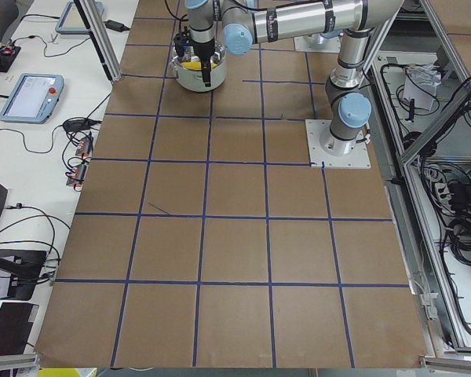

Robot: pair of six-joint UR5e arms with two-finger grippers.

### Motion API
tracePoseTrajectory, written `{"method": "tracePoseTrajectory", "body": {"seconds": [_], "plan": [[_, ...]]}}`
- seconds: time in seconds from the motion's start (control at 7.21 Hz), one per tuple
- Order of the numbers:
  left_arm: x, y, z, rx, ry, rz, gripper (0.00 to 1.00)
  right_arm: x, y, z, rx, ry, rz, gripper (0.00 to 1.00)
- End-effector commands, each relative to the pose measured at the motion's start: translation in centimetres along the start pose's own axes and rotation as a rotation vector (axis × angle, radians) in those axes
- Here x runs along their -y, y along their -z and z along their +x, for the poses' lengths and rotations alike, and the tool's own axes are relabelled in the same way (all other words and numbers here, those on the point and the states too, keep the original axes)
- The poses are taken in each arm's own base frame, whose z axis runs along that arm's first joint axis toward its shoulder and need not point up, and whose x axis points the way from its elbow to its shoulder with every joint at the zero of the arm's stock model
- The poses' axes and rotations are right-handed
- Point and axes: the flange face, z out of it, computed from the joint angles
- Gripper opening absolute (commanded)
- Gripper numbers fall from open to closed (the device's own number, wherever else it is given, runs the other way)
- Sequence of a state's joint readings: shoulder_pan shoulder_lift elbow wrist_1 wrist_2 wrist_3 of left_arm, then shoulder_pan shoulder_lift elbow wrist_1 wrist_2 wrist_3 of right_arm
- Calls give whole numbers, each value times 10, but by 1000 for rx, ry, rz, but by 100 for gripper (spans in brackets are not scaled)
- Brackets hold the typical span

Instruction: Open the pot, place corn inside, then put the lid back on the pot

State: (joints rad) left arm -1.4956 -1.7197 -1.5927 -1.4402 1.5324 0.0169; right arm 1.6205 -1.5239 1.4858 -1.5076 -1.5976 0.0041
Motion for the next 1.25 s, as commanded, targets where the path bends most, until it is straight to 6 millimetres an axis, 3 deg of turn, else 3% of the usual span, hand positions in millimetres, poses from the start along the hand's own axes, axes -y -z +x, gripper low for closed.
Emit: {"method": "tracePoseTrajectory", "body": {"seconds": [0.0, 0.42, 1.11], "plan": [[-1, 2, 0, 2, 0, 2, 100, 20, 14, -3, 45, 20, 1, 100], [-2, 7, -2, 3, 1, 11, 100, 13, 1, -4, 40, 36, -59, 99], [1, 7, -3, 2, 4, 14, 100, 18, -1, -2, 36, 46, -63, 100]]}}
